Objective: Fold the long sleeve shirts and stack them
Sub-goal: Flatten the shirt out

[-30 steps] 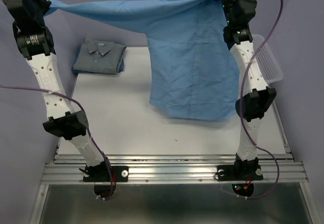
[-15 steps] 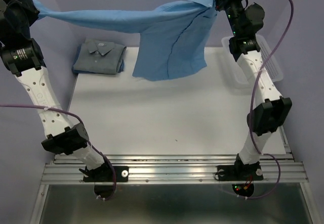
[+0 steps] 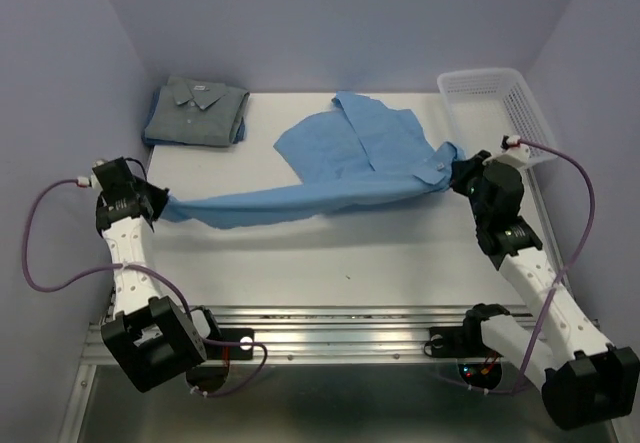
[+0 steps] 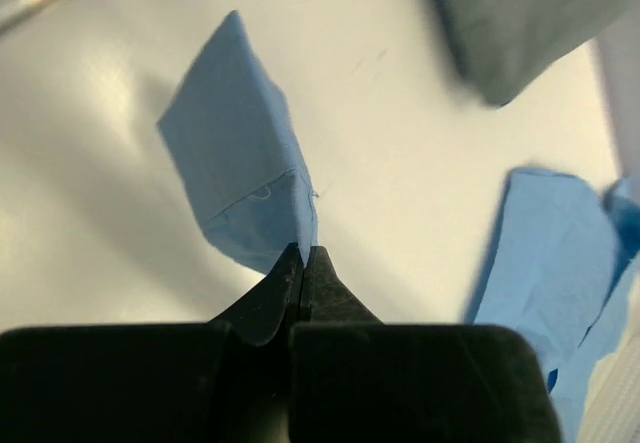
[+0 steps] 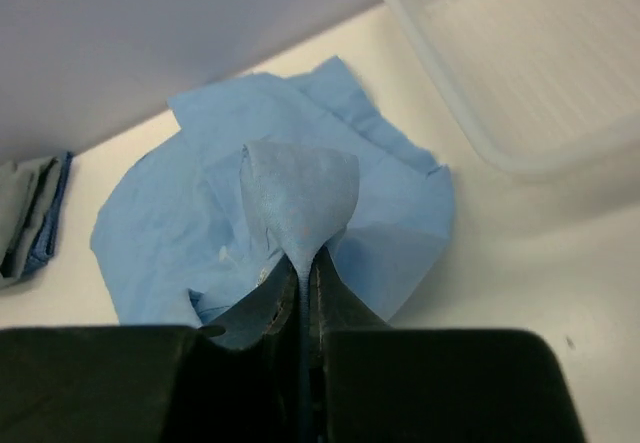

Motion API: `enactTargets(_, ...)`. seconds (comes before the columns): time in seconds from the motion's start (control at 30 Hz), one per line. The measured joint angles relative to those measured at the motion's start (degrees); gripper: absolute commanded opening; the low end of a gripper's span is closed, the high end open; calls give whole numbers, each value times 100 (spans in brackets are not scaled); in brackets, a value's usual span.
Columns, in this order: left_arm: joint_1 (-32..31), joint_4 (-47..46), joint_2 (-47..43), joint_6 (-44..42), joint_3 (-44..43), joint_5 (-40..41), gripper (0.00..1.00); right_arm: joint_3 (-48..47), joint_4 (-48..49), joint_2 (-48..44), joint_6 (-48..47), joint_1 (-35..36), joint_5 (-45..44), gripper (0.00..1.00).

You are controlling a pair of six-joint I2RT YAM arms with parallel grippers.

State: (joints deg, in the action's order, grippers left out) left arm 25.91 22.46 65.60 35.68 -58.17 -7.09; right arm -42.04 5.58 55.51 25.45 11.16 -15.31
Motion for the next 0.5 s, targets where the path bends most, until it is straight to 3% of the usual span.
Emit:
enactTargets(0.03,7,122,-76,-4,350,7,5,114,-254,-199,133,-4,-52,17)
enactTargets(0.07,9,507,-142,-11,807,74,54,249,-658,-487,313,-15,-107,41)
enactTargets(0.1,13,562,-179,-11,852,79,54,328,-1102,-691,457,-31,-168,41)
enactTargets(0.13,11,796,-186,-68,953,155,97,348,-1453,-752,603,-37,-219,64)
enactTargets(0.2,11,1130,-184,-116,975,271,99,262,-2129,-702,944,-44,-350,82)
enactTargets(0.23,20,1257,-221,-136,970,328,99,195,-2527,-579,1029,-57,-422,97)
enactTargets(0.4,46,2114,-673,-227,514,892,99,-297,-5045,-149,2568,-63,-1104,100)
enactTargets(0.5,46,2170,-929,-229,-48,1036,99,-463,-5574,-251,2798,-68,-1471,100)
